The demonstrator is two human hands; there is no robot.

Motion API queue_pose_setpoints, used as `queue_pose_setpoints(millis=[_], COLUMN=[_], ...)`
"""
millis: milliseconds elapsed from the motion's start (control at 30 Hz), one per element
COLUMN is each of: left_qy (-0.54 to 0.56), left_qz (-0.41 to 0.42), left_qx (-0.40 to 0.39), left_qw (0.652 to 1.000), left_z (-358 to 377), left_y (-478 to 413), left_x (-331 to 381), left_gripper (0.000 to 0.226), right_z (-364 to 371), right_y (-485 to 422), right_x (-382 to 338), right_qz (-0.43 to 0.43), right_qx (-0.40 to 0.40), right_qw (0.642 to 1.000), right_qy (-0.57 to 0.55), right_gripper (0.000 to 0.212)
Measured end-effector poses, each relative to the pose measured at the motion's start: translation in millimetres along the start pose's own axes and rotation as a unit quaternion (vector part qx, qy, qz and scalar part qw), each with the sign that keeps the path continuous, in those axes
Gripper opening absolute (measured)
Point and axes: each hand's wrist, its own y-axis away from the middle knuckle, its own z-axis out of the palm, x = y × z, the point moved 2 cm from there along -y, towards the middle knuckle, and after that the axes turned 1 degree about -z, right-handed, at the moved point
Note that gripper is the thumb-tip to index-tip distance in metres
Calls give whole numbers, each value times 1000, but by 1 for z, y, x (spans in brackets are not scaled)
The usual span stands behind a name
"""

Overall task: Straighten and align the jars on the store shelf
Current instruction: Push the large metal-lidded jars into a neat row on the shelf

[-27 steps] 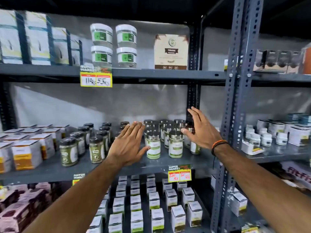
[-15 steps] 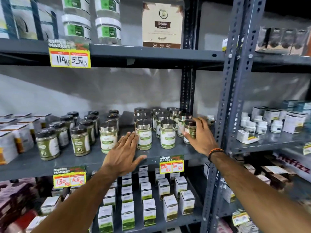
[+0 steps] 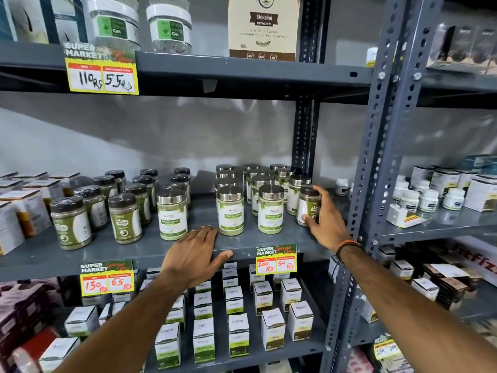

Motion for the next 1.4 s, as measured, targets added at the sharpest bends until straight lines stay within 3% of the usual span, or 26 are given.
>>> queue_pose_setpoints(millis=[467,733,1000,1400], left_qy=[27,17,-4,-30], left_qz=[11,8,-36,-147], left_qx=[-23,27,87,60], left_qw=[999,999,996,987], left_z=[-10,-72,-127,-119], left_y=[2,21,59,139], left_x=[-1,-13,-85,-211], left_gripper=[90,98,93,92], right_z=[-10,-26,15,137], right_y=[10,23,31,60], right_x=[-7,-66,-158,-264], right_qz=[-43,-93,-172,-222], right_qx=[56,53,45,-57], right_qw=[997,994,982,965], right_qy=[19,-22,-66,-129], right_gripper=[88,92,86,87])
